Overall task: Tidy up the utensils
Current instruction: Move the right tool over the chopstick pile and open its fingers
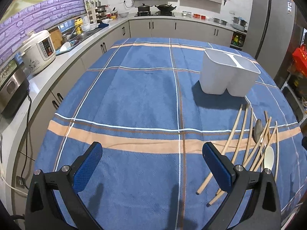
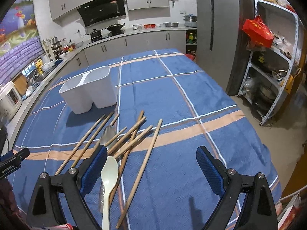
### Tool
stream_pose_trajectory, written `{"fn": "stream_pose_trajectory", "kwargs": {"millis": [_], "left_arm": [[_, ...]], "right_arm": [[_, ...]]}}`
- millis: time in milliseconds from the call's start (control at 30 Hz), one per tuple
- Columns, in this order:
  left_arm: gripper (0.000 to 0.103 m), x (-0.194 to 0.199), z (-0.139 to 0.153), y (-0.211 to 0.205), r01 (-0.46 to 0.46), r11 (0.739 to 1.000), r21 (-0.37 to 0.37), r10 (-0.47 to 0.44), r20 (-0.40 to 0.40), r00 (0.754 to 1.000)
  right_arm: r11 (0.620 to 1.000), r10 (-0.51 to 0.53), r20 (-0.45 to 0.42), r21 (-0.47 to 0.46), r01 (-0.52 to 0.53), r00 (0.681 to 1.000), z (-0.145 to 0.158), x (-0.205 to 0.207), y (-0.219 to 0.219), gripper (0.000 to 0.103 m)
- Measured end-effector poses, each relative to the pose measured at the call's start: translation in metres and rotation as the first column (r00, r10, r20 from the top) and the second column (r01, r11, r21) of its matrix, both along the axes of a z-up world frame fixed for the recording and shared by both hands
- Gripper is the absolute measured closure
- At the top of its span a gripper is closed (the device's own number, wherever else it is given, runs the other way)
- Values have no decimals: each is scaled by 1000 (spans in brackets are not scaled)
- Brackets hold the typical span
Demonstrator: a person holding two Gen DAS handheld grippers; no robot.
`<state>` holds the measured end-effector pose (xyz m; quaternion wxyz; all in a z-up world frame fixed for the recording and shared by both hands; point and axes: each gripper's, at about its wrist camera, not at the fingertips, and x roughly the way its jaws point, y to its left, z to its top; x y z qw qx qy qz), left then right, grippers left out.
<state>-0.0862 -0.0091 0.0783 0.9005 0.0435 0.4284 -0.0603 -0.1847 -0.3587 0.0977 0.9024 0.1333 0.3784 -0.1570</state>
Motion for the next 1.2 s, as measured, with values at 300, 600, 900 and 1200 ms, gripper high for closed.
{"fn": "stream_pose_trajectory", "kwargs": {"millis": [300, 600, 900, 1200], "left_arm": [[0, -20, 18, -17, -33, 999, 17, 32, 30, 999], [0, -36, 23, -27, -56, 998, -2, 56, 43, 997], [5, -19, 4, -63, 119, 993, 11, -118, -60, 991], [31, 35, -33, -130, 377, 926, 9, -371, -152, 916]], "right_arm": [[998, 64, 45, 16, -65, 997, 5, -7, -15, 7], [995, 81, 64, 45, -84, 995, -2, -26, -48, 7], [977, 151, -16, 155, -147, 988, -32, -20, -45, 18], [942, 213, -109, 286, -175, 971, -53, 28, -28, 46]]}}
